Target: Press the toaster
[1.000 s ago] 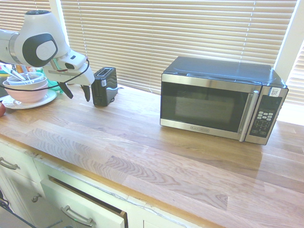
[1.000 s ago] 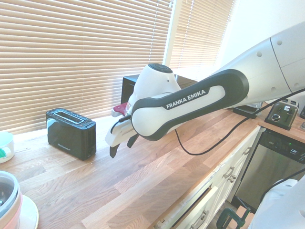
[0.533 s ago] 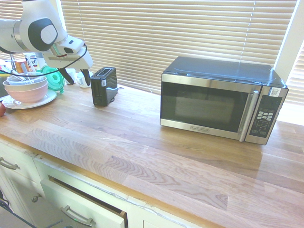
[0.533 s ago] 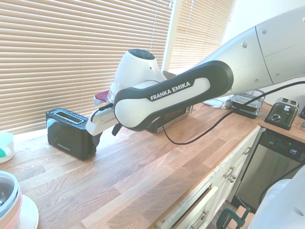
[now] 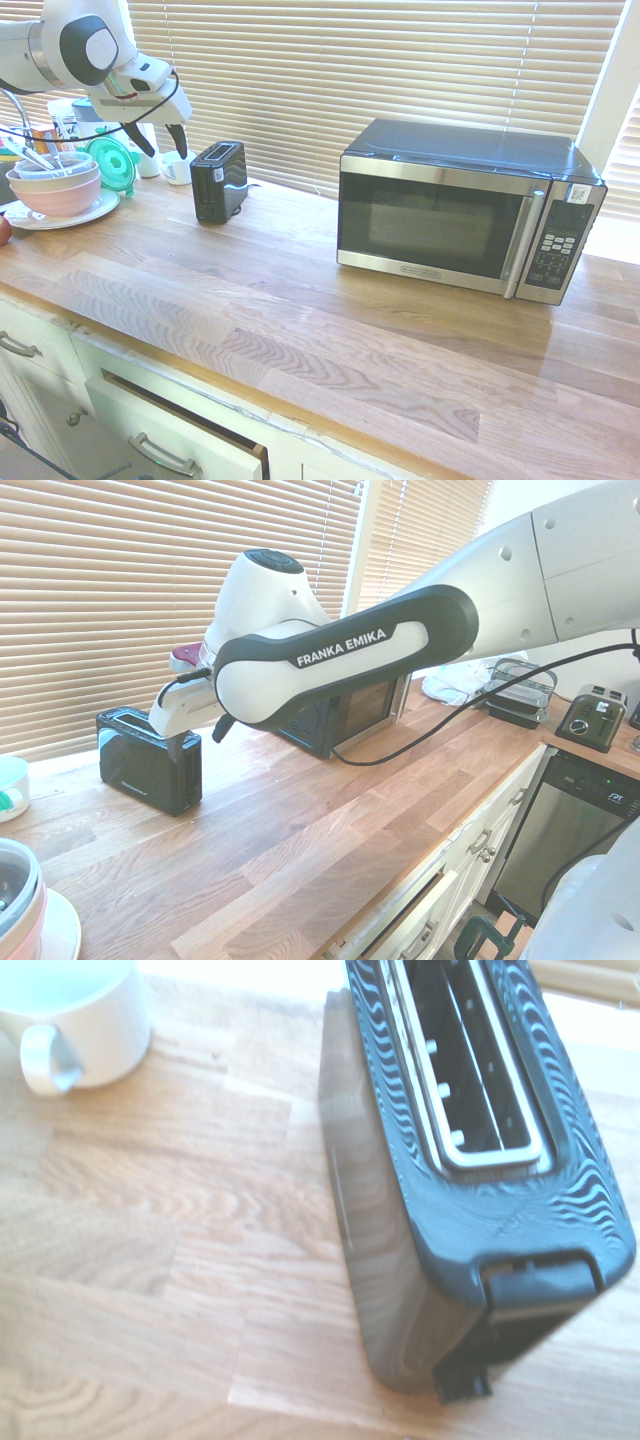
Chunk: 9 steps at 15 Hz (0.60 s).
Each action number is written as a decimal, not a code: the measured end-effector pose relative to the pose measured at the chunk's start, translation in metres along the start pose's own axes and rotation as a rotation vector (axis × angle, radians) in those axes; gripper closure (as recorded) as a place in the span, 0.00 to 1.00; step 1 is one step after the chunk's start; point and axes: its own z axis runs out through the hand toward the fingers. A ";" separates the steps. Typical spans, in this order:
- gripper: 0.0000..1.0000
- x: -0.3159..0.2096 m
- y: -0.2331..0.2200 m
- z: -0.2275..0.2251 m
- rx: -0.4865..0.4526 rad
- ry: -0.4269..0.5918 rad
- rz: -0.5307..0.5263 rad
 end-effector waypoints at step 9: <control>1.00 0.018 -0.008 0.009 -0.005 -0.008 0.017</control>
